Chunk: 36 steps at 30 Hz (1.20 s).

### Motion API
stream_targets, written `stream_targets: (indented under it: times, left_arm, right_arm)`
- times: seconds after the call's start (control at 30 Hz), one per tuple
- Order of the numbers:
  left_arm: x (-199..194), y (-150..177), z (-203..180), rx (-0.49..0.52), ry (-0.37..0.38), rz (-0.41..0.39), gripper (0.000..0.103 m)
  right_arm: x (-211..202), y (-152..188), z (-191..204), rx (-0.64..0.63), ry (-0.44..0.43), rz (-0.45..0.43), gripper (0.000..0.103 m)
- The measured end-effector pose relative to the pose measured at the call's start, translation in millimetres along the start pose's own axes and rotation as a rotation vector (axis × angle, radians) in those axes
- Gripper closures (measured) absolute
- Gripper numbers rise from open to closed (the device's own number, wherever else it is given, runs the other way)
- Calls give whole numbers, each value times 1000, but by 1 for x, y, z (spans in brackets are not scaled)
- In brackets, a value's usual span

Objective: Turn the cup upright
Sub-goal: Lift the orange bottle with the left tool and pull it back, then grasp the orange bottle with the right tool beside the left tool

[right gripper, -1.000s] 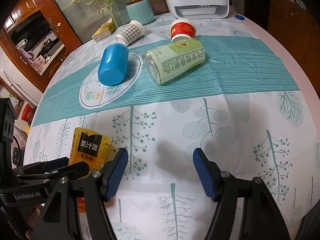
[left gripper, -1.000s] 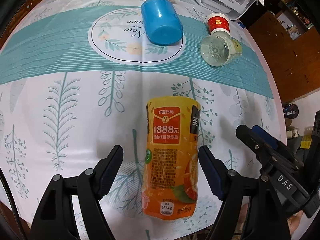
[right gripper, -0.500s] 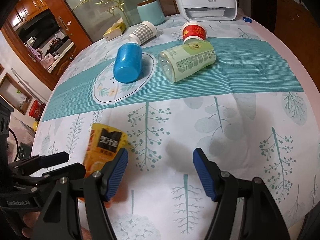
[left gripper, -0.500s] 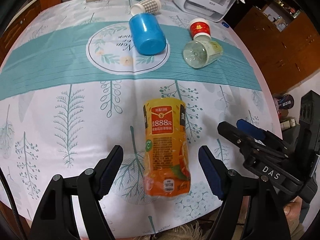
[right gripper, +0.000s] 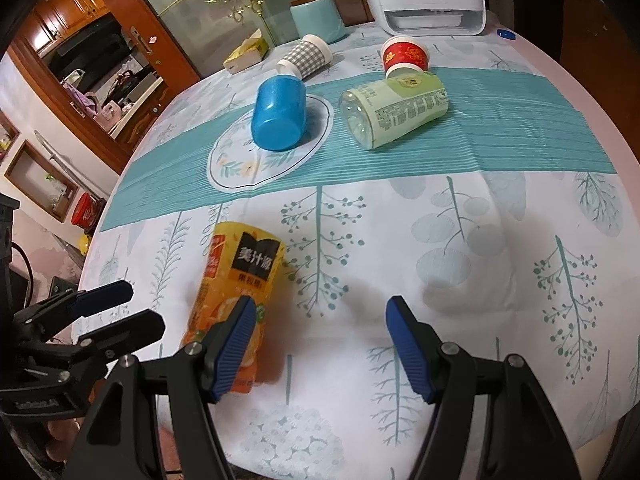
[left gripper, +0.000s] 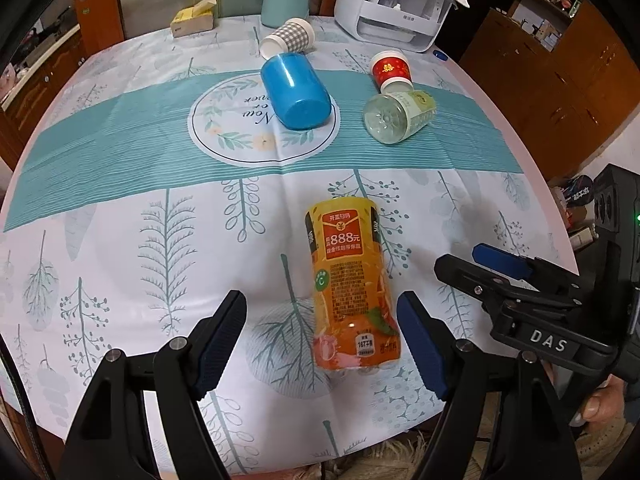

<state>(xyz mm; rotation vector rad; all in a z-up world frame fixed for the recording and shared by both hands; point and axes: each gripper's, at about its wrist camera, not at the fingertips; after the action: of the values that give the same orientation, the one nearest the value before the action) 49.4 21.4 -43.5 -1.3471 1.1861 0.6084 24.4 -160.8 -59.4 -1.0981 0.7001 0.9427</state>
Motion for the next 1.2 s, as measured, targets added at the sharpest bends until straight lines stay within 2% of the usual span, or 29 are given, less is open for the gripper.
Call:
stream_targets:
  times: [0.23, 0.4, 0.53, 0.87, 0.97, 1.2]
  left_arm:
    - [-8, 6, 4, -1, -45, -55, 27]
    - [-11, 7, 21, -51, -70, -97, 27]
    - [-7, 8, 35, -81, -80, -101, 27]
    - [17, 10, 49, -110, -84, -58, 27]
    - [22, 11, 52, -120, -72, -52, 27]
    - [23, 12, 57, -144, -30, -52, 27]
  right_arm:
    - [-1, 6, 9, -17, -27, 11, 35]
    - [11, 6, 13, -12, -56, 47, 35]
    - [30, 3, 16, 16, -99, 108, 35]
    - [59, -11, 20, 113, -223, 197, 35]
    - [70, -14, 22, 145, -266, 230, 35]
    - [79, -23, 33, 178, -352, 246, 35]
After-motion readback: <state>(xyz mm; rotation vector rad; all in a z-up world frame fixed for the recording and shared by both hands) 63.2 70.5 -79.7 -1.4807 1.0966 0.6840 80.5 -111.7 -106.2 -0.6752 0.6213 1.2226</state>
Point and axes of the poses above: each gripper's, at about its wrist camera, not at the fingertips, and x roughly the way its jaws point, z to its left, y to its underside, and after that the axes turned 2 degrees about x, right-handed
